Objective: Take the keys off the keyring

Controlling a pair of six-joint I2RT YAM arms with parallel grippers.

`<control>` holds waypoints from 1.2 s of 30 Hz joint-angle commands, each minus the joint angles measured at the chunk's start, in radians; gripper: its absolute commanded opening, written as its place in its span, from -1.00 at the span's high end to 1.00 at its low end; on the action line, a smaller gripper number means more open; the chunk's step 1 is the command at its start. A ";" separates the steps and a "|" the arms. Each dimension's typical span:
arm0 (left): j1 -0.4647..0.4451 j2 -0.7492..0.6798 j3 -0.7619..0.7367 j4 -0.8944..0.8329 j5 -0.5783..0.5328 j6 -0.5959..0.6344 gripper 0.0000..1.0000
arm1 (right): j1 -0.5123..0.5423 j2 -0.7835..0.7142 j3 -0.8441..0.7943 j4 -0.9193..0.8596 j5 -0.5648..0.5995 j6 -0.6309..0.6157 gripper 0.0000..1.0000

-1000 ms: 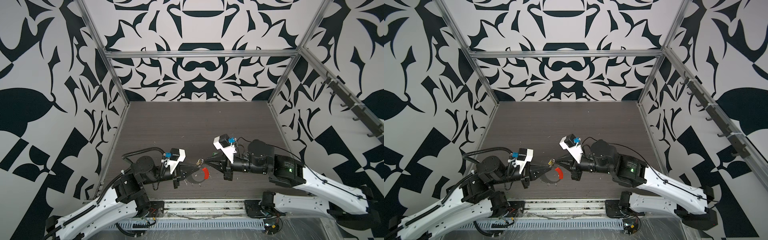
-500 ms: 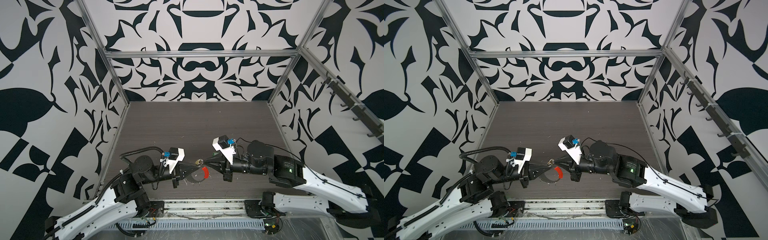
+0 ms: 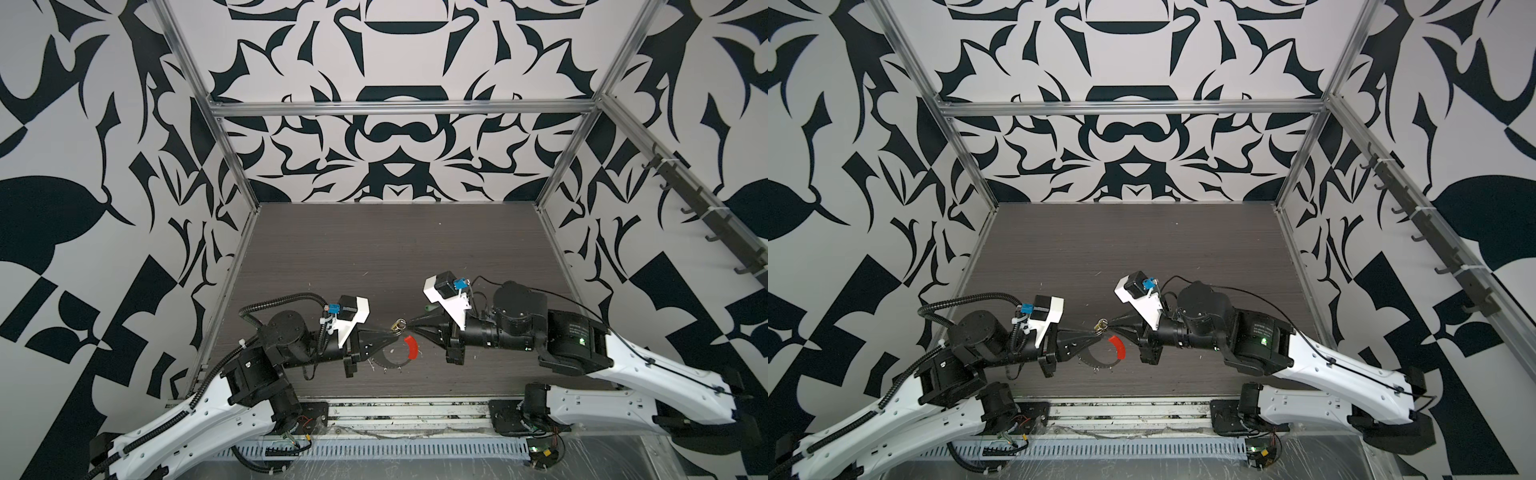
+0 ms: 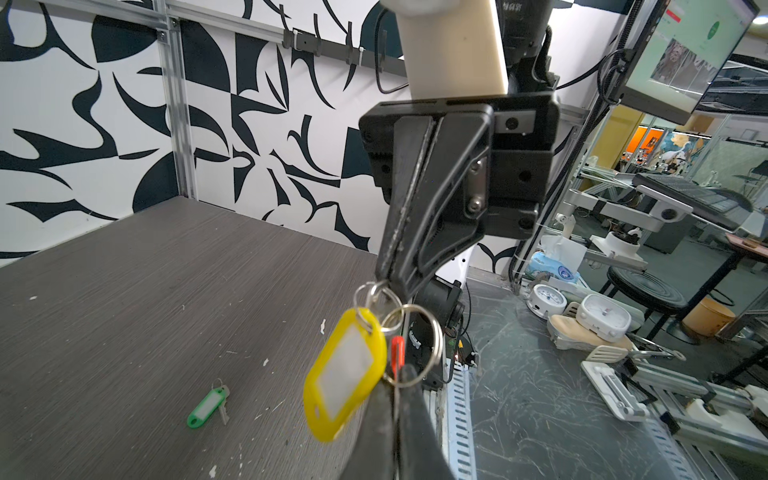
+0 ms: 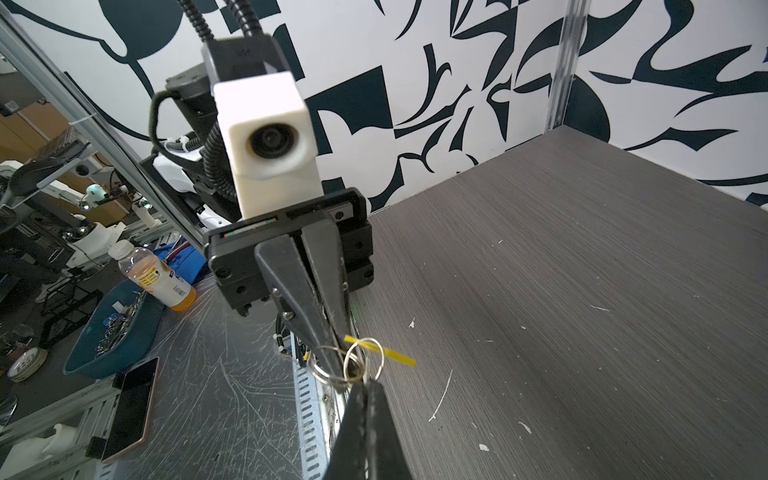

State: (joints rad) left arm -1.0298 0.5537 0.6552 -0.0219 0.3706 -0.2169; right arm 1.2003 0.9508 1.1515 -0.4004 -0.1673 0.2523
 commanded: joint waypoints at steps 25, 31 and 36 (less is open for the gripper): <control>-0.001 0.013 0.074 -0.021 0.094 -0.080 1.00 | 0.007 -0.071 0.030 -0.024 0.037 -0.035 0.19; 0.000 0.052 0.116 -0.084 0.154 -0.065 1.00 | 0.008 -0.087 0.027 0.010 -0.045 -0.114 0.08; 0.002 0.100 0.165 -0.129 0.244 -0.059 1.00 | 0.008 -0.080 0.025 0.044 -0.119 -0.195 -0.01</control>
State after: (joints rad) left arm -1.0298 0.6418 0.7757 -0.1123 0.5358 -0.2832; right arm 1.2022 0.8715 1.1530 -0.4244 -0.2253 0.1280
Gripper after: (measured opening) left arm 0.062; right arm 0.502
